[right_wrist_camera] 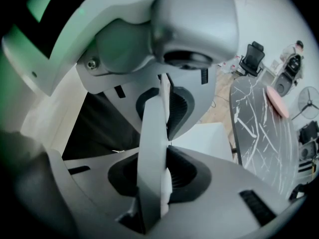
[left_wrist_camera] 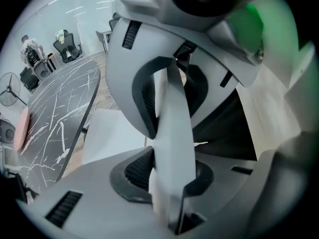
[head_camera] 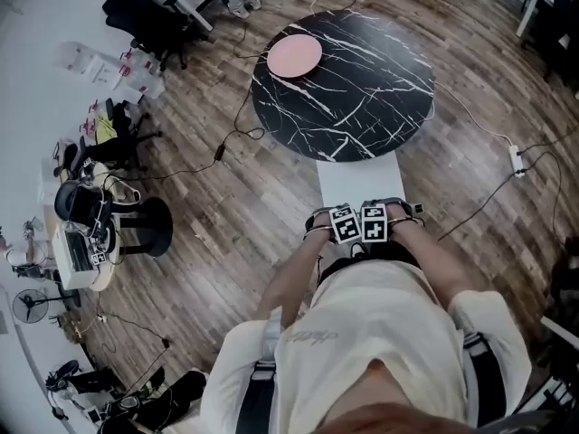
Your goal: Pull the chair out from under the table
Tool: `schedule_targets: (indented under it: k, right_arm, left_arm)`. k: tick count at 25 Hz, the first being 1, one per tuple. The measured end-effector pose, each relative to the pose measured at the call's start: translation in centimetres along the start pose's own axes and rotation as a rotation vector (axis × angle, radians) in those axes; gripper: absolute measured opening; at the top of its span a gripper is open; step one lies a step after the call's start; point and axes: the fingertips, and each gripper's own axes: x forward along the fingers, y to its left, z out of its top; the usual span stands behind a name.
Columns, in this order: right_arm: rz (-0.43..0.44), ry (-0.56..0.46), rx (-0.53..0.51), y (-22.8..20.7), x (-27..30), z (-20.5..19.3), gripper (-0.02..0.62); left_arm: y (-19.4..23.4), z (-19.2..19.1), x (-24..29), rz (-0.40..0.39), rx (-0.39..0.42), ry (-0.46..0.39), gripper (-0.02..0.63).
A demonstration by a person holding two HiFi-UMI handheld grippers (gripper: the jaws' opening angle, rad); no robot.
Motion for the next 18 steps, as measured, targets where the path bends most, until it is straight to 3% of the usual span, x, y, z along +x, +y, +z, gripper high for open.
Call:
schedule_targets:
  k: [7, 18]
  right_arm:
    - [-0.009, -0.007, 0.059, 2.0, 0.6, -0.2, 0.088]
    - [-0.007, 0.006, 0.052, 4.6, 0.0, -0.8, 0.087]
  left_arm:
    - [-2.3, -0.5, 0.8, -0.037, 0.029, 0.012, 0.084]
    - [-4.9, 0.0, 0.9, -0.038, 0.030, 0.008, 0.084]
